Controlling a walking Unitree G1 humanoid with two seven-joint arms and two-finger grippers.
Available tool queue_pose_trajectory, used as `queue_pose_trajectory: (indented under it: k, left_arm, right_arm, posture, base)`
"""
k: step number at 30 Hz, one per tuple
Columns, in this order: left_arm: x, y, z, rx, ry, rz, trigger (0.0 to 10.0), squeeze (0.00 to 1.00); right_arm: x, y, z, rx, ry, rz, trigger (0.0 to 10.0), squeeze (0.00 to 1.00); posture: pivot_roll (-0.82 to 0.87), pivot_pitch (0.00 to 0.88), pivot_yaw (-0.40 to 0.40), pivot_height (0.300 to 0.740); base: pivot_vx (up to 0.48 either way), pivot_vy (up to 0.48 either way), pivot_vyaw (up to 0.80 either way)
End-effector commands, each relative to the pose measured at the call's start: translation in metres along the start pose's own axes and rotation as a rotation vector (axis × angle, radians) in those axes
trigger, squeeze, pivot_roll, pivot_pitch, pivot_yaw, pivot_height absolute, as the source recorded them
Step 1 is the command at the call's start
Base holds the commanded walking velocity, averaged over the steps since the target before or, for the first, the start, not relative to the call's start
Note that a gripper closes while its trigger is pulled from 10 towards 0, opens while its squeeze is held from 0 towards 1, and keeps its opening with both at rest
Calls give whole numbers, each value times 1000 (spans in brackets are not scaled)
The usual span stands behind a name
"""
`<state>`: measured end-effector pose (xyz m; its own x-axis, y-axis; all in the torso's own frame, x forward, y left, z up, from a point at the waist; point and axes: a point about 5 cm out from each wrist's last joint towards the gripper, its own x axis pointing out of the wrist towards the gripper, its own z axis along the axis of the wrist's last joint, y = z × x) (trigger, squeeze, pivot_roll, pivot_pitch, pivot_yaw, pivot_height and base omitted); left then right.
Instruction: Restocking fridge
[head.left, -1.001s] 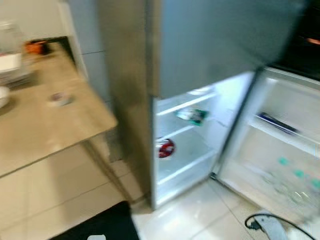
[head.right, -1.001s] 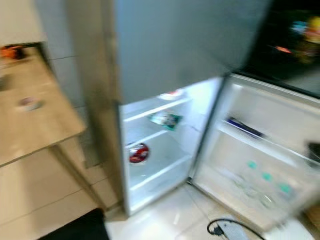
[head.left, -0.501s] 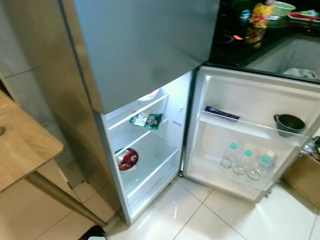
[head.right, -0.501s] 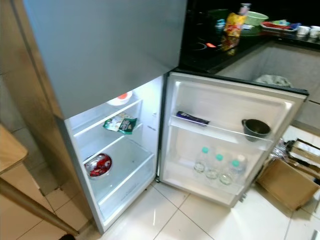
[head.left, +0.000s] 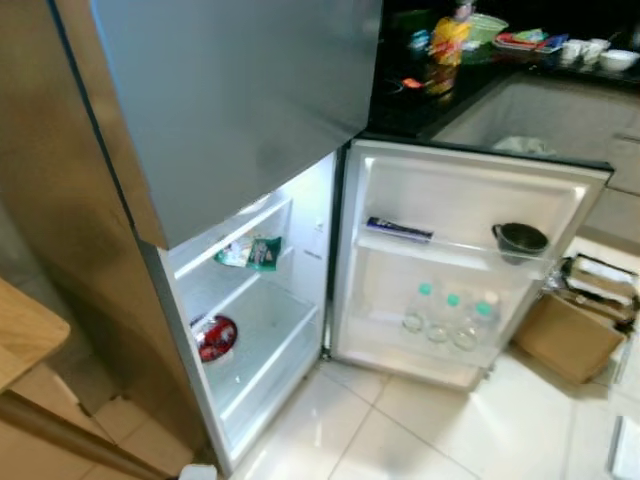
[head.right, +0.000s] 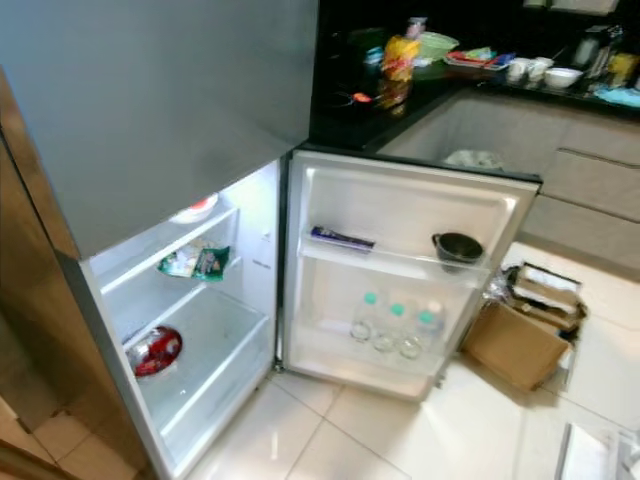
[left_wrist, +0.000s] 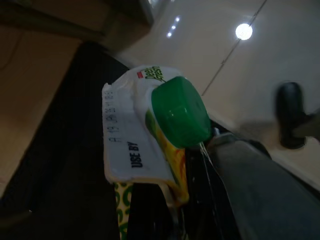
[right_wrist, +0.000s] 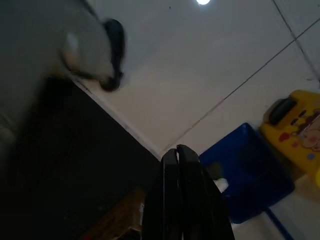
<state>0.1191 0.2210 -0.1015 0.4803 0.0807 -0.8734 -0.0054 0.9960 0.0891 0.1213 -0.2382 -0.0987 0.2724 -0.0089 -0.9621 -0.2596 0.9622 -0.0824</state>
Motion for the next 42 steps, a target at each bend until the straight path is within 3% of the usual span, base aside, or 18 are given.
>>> queue_pose_trajectory:
  k: [1, 11, 17, 24, 42]
  left_arm:
    - [2, -5, 7, 0, -15, -13, 10000, 0]
    - [2, -7, 7, 0, -7, -26, 10000, 0]
    - [1, -5, -2, -7, 17, -20, 10000, 0]
    - [1, -10, -3, -11, 27, -34, 10000, 0]
    - [1, -10, -2, -7, 28, -39, 10000, 0]
  right_arm:
    - [-1, -3, 0, -7, -2, -17, 10000, 0]
    - [0, -2, 9, -40, -20, -31, 10000, 0]
    - [1, -1, 9, -4, -40, -51, 10000, 0]
    - [2, 8, 9, -39, -45, -28, 10000, 0]
    - [3, 10, 10, -57, -51, -19, 10000, 0]
  posture:
    - [-78, 0, -2, 740]
    - [-83, 0, 2, 740]
    - [-77, 0, 10, 740]
    - [-87, 0, 18, 740]
    - [-85, 0, 16, 740]
  base:
    - [0, 0, -775]
    - [0, 0, -775]
    - [0, 0, -775]
    - [0, -306, 0]
    - [0, -417, 0]
